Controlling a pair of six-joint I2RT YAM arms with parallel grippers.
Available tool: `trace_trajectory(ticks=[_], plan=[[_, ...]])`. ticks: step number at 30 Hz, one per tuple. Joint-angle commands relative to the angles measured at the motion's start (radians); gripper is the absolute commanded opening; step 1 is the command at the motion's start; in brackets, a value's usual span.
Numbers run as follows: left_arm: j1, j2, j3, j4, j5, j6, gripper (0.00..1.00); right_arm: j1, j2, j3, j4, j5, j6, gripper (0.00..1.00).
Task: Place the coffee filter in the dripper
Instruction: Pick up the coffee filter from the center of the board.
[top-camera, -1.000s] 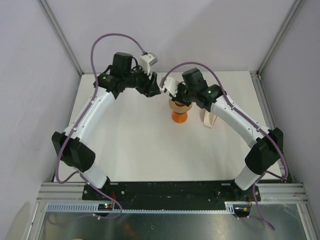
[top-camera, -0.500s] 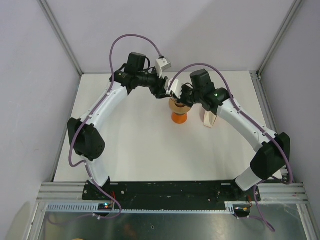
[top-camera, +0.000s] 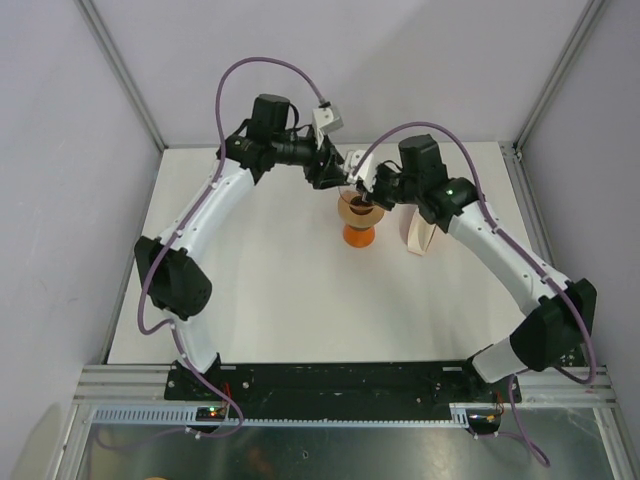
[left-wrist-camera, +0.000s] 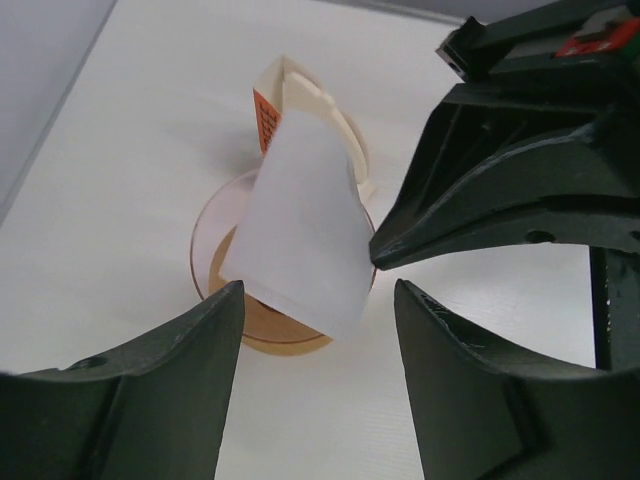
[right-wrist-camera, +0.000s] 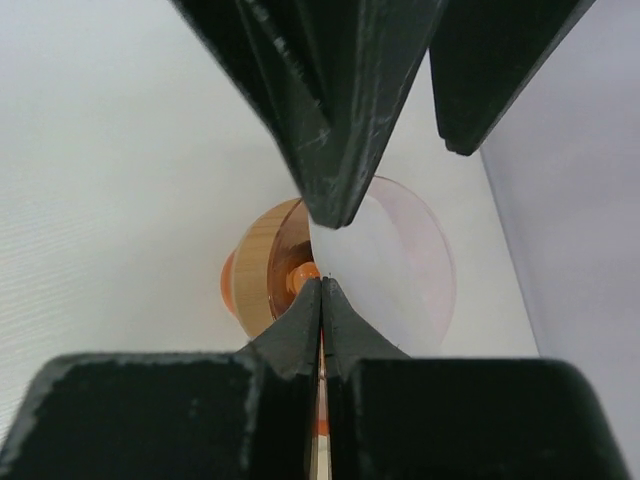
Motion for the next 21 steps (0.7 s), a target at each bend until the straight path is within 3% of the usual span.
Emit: trace_trajectory(ticks=[1,6,10,17,21], plan=[[0.025,-0.009,0.116,0.029,0.052,-0.104,0.67,-0.009,-0.111,-0.004,0.074,-0.033,-0.016,0.0],[0.076,-0.051,0.198,0.017,0.059,-0.253,0.69,0.04,-0.232,-0.024,0.032,-0.016,-0.178,0.0],[0.087,-0.107,0.174,-0.076,0.099,-0.273,0.69,0.157,-0.305,-0.035,-0.054,-0.005,-0.31,0.0],[0.087,-0.206,0.041,-0.357,0.119,-0.123,0.69,0.512,-0.294,-0.063,-0.203,0.204,-0.477,0.0],[0.082,-0.253,-0.048,-0.476,0.156,0.025,0.69,0.604,-0.268,-0.062,-0.231,0.177,-0.525,0.0]])
